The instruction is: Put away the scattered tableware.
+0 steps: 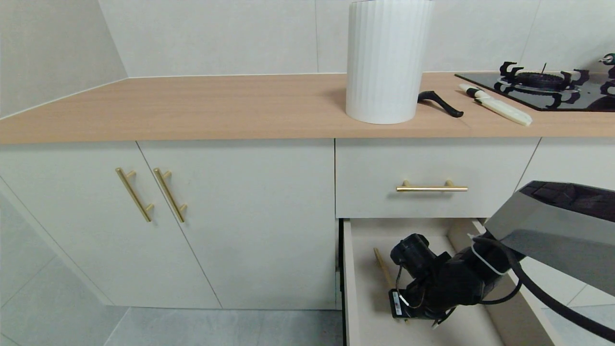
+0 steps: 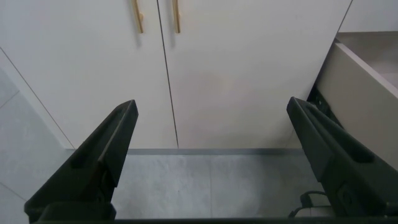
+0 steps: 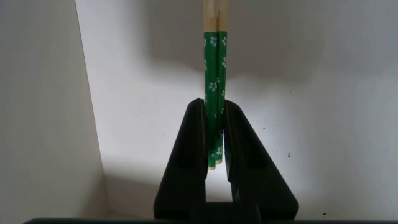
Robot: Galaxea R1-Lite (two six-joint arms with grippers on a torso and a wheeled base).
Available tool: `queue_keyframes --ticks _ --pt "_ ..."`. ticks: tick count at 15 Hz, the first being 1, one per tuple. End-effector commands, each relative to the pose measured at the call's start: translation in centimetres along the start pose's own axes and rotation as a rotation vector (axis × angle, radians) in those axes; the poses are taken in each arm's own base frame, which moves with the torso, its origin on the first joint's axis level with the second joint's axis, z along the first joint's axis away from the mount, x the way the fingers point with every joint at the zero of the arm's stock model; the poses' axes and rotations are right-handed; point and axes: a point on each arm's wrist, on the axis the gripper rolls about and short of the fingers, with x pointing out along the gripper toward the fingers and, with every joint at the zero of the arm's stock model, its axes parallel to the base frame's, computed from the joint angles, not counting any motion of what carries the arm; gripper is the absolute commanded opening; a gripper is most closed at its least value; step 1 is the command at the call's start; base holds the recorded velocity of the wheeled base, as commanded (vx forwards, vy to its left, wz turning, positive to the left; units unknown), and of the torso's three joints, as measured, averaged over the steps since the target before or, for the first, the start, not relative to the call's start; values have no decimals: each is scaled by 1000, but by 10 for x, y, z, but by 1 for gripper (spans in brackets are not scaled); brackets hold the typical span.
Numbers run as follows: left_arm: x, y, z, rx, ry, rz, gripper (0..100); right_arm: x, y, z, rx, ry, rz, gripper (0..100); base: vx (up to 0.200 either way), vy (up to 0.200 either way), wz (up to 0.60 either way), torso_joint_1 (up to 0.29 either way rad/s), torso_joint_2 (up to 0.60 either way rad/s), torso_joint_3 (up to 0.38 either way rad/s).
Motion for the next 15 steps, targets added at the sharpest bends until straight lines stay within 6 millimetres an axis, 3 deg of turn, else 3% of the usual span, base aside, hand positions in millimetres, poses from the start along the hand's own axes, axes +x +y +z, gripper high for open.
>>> queue_keyframes --ticks 1,2,3,11,13,15 --pt "0 0 0 0 1 1 100 1 0 0 -1 2 0 0 0 0 0 0 0 0" --pt "0 0 0 0 1 1 100 1 0 0 0 2 0 0 0 0 0 0 0 0" --pt "0 0 0 0 1 -1 100 1 0 0 0 2 0 100 0 0 0 0 0 0" --pt "0 0 0 0 1 -1 100 -9 1 2 -1 -15 9 100 0 0 0 0 0 0" --pt "0 0 0 0 1 -1 100 -41 3 10 1 -83 42 100 0 0 0 0 0 0" --pt "0 0 0 0 1 -1 100 -88 -3 19 19 -166 75 100 0 0 0 0 0 0"
